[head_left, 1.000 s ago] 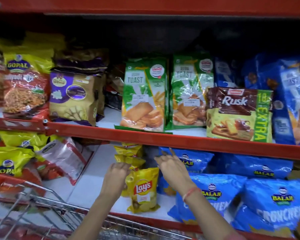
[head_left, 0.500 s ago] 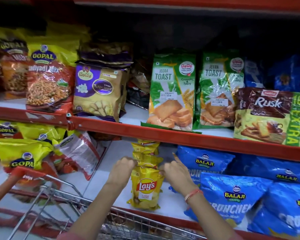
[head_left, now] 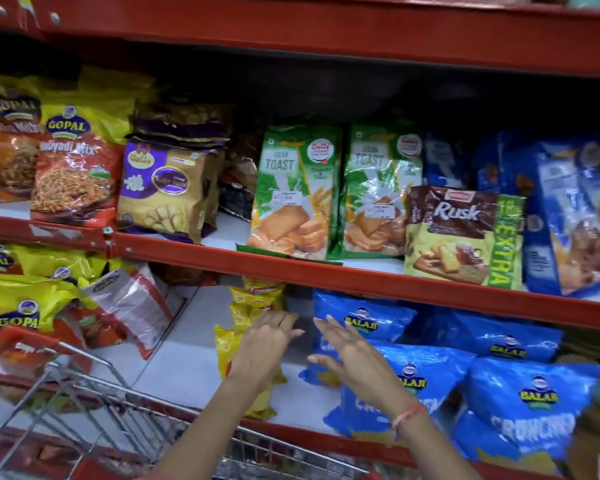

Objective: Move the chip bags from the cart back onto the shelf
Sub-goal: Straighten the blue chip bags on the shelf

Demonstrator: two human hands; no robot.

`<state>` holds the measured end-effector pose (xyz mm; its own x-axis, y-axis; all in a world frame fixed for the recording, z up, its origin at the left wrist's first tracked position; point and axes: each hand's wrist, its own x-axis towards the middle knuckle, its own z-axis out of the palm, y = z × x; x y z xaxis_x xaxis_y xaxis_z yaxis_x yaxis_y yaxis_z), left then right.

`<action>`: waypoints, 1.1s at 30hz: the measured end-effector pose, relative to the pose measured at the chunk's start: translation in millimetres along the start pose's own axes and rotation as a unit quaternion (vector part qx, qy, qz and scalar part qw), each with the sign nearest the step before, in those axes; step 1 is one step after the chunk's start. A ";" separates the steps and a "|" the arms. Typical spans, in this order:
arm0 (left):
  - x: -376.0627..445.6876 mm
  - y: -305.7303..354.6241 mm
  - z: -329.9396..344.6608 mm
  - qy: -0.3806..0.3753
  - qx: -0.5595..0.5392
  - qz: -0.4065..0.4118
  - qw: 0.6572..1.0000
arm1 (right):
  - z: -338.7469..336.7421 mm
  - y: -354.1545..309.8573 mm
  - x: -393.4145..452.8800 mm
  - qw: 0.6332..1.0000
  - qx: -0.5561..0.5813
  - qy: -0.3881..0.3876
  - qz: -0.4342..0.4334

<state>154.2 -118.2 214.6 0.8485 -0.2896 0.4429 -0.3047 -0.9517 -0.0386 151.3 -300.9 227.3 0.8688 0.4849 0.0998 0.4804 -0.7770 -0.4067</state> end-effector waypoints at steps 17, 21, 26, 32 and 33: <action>38.6 64.9 -5.4 -0.151 -0.032 -0.007 0.988 | -58.4 110.3 -62.1 0.963 -0.173 0.080 0.190; 32.2 44.3 -17.1 -0.152 -0.018 -0.008 0.988 | -43.6 93.6 -51.3 0.971 -0.147 0.067 0.175; 29.3 47.4 -11.7 -0.145 0.003 -0.036 0.989 | -43.2 92.3 -51.1 0.977 -0.120 0.069 0.159; 44.0 110.6 0.9 -0.005 -0.014 0.030 0.999 | -71.2 141.5 -93.9 0.977 -0.102 0.099 0.162; 49.1 130.8 2.3 0.000 -0.019 0.051 0.999 | -76.8 154.7 -103.2 0.974 -0.117 0.092 0.170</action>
<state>157.0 -257.1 229.2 0.8120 -0.3844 0.4391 -0.4054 -0.9128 -0.0493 145.1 -502.0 223.8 0.9788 0.1210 0.1655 0.1574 -0.9608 -0.2284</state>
